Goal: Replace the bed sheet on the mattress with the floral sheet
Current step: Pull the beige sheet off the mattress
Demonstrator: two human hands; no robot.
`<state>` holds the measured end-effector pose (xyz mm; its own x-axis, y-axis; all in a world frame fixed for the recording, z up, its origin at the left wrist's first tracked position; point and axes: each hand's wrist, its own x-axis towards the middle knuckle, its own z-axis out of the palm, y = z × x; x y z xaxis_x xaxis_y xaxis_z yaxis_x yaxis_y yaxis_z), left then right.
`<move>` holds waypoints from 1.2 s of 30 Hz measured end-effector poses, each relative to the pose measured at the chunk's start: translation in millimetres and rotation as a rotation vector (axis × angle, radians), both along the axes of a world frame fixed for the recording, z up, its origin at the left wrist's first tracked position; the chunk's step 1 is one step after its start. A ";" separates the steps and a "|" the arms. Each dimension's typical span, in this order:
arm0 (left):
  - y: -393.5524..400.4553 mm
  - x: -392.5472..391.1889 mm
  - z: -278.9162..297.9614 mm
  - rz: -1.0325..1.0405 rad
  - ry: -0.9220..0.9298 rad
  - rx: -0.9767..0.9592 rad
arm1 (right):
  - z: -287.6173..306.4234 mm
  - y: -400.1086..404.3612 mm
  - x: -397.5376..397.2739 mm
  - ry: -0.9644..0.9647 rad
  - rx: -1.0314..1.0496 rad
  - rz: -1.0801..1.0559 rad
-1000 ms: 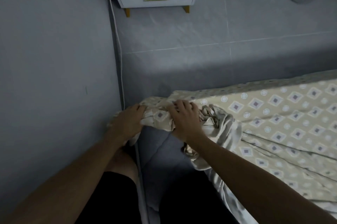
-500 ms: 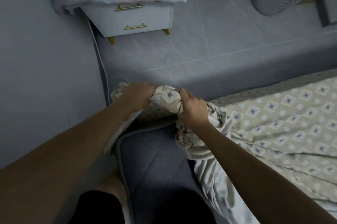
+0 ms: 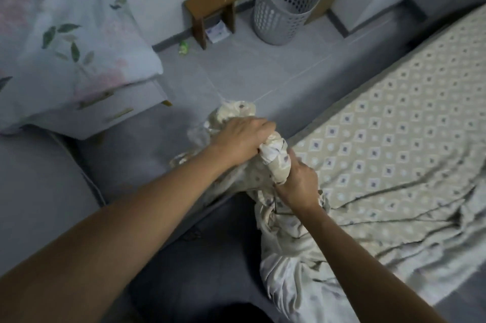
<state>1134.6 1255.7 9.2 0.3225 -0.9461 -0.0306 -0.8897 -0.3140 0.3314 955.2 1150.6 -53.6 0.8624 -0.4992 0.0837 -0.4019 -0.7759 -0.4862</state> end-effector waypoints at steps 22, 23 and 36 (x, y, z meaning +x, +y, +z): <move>-141.2 -74.3 -220.2 -0.318 -0.046 0.135 | -180.8 -90.1 -147.2 0.203 -0.036 -0.394; -162.2 -75.0 -227.6 -0.369 -0.049 0.137 | -184.3 -92.0 -145.9 0.127 -0.002 -0.417; -186.0 -69.5 -240.9 -0.593 -0.159 0.267 | -198.8 -99.0 -147.4 0.341 0.015 -0.422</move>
